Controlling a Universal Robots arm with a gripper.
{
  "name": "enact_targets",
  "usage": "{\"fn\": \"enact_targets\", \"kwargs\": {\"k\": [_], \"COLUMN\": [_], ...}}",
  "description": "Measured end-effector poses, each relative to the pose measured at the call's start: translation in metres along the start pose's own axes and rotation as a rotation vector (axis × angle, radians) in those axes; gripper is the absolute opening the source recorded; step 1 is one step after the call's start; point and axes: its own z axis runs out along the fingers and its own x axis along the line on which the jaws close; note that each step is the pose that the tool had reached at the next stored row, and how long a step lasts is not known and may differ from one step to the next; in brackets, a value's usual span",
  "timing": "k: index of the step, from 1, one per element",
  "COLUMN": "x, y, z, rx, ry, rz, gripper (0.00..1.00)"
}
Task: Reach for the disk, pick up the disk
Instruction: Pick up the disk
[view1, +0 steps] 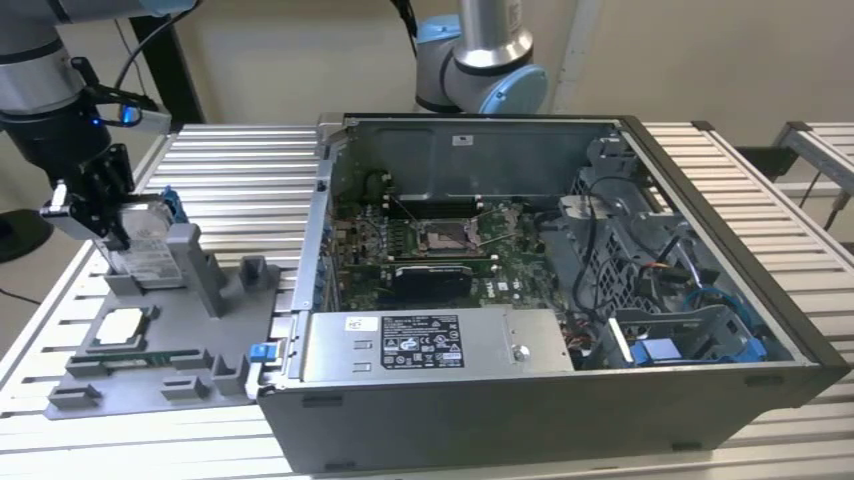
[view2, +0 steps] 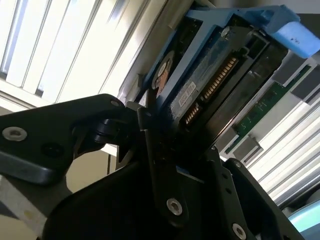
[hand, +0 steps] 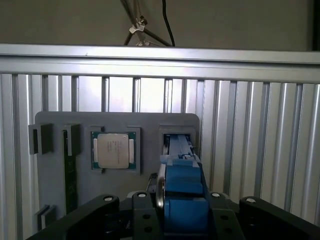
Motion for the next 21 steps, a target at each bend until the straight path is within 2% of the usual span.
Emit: {"fn": "enact_targets", "kwargs": {"k": [2, 3, 15, 21], "x": [0.0000, 0.0000, 0.0000, 0.0004], "y": [0.0000, 0.0000, 0.0000, -0.0002], "z": [0.0000, 0.0000, -0.0005, -0.0117], "rx": [-0.0001, -0.0001, 0.0000, -0.0002], "ry": [0.0001, 0.0001, -0.0001, 0.0000], "rz": [0.000, 0.000, 0.000, 0.000], "gripper": [1.00, 0.00, 0.00, 0.00]}}
